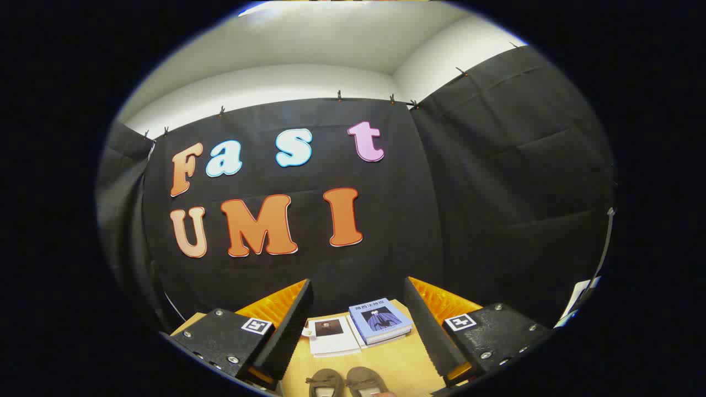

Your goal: Open the storage box then place both shoes into the box .Put the left shoe in first, then the right shoe, with the right side of both shoes facing outward in a uniform manner.

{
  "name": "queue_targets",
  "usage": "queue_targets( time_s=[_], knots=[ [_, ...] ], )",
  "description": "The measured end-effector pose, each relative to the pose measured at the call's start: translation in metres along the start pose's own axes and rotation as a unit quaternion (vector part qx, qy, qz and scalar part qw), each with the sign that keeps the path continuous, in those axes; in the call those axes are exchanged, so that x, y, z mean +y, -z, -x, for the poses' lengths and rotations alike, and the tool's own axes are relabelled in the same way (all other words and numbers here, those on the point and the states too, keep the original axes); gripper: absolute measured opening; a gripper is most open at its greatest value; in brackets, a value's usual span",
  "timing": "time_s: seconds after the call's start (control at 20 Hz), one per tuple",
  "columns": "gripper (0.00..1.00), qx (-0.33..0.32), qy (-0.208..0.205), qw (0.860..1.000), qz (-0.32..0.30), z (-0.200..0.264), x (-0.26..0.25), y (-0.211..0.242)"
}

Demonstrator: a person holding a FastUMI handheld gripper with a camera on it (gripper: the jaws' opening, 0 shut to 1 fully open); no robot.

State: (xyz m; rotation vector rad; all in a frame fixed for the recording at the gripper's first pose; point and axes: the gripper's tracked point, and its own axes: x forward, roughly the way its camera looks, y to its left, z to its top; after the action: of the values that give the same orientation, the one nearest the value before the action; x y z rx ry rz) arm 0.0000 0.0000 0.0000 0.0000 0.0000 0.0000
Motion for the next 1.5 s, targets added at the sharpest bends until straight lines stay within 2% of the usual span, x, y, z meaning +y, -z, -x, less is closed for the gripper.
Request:
queue_targets(
  time_s=[0.45,0.8,1.2,1.3,1.5],
  knots=[
    [0.98,0.032,-0.021,0.999,-0.011,0.008,0.007,0.029],
    [0.98,0.016,-0.028,0.999,-0.022,0.007,0.009,0.012],
    [0.98,0.029,-0.046,0.998,-0.021,0.000,0.022,0.024],
    [0.98,0.040,-0.057,0.997,-0.032,-0.003,0.029,0.031],
    [0.98,0.081,-0.113,0.987,-0.084,-0.008,0.060,0.062]
  ],
)
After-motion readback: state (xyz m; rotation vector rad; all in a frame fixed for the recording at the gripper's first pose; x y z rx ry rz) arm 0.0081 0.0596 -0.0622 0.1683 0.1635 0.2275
